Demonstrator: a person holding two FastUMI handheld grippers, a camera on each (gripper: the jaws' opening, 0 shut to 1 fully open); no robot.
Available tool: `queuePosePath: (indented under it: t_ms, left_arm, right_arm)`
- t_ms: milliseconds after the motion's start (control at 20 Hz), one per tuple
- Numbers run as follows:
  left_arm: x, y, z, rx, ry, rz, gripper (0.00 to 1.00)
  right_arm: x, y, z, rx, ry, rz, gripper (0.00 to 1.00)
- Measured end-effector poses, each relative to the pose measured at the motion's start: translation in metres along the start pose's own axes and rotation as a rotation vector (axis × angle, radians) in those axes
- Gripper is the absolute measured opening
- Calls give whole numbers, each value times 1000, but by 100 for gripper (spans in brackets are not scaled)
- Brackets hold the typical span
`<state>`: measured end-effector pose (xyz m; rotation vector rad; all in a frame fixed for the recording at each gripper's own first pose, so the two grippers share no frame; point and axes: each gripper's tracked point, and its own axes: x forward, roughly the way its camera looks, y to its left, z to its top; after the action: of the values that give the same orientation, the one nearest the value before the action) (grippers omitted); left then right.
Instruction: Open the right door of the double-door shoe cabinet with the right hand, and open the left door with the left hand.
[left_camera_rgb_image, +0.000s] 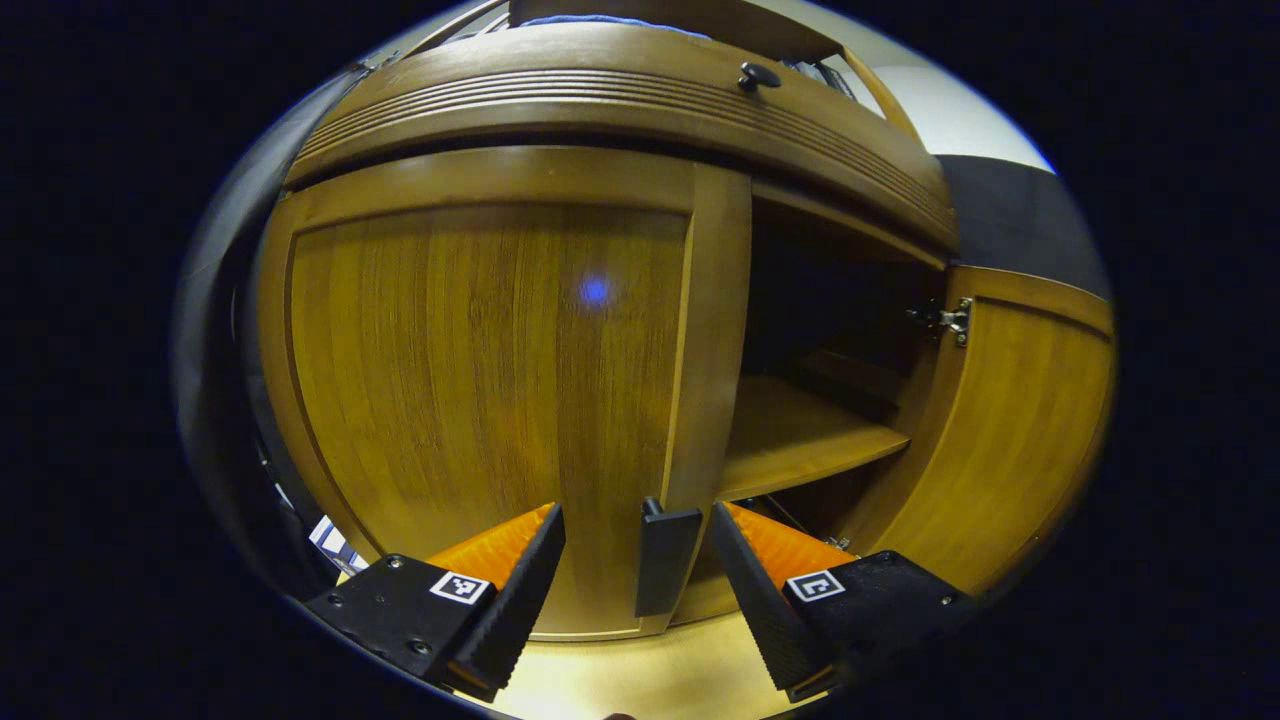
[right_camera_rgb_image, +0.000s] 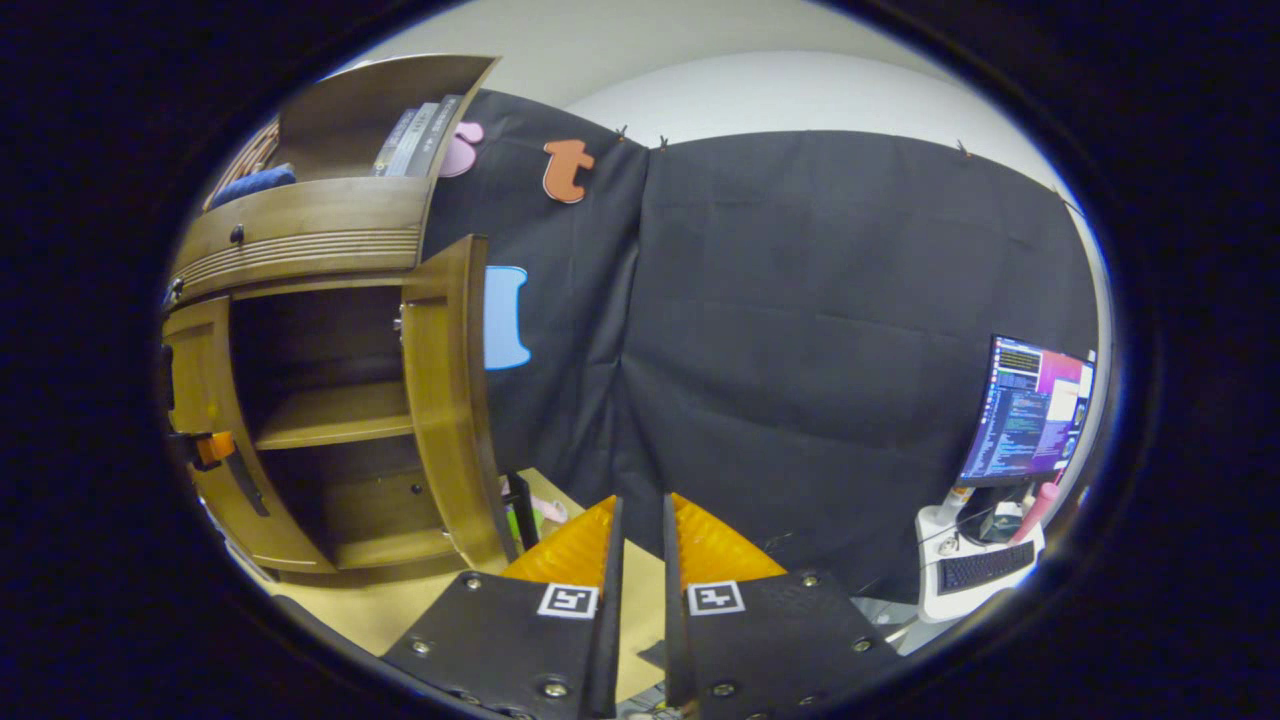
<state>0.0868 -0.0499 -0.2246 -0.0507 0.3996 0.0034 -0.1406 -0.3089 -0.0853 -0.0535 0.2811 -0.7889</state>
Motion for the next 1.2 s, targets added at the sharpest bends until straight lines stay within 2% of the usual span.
queuePosePath:
  t_ms: [50, 250, 350, 400, 450, 500, 550, 600, 850, 900, 1200]
  left_arm:
    - [4, 0, -5, 1, 12, 3, 92]
    - [16, -5, -17, -27, 39, 24, 70]
    - [20, -9, -20, -29, 49, 17, 69]
    - [21, -9, -21, -22, 53, 27, 61]
    - [22, -9, -22, -20, 53, 33, 60]
    - [22, -13, -20, -28, 43, 27, 49]
    - [20, -14, -20, -33, 41, 35, 49]
    - [20, -12, -20, -27, 38, 43, 39]
    - [15, -12, -22, -21, 26, 87, 33]
    - [11, -12, -22, -26, 21, 96, 35]
    - [-29, -10, -29, -40, 2, 171, 34]
  right_arm:
    - [4, -3, 2, 2, -2, 2, 18]
    - [21, -9, 5, 6, -4, 27, 18]
    - [30, -6, 7, 5, -5, 47, 18]
    - [35, -4, 7, 2, -5, 57, 18]
    - [40, -3, 7, 0, -4, 65, 18]
    - [44, -1, 8, 1, -3, 75, 18]
    - [48, 3, 8, 4, -3, 89, 18]
    - [52, 6, 8, 6, -3, 104, 18]
    - [73, 23, 4, -19, -1, 192, 18]
    - [77, 27, 3, -27, 2, 216, 18]
    - [98, 37, 13, -23, -14, 313, 18]
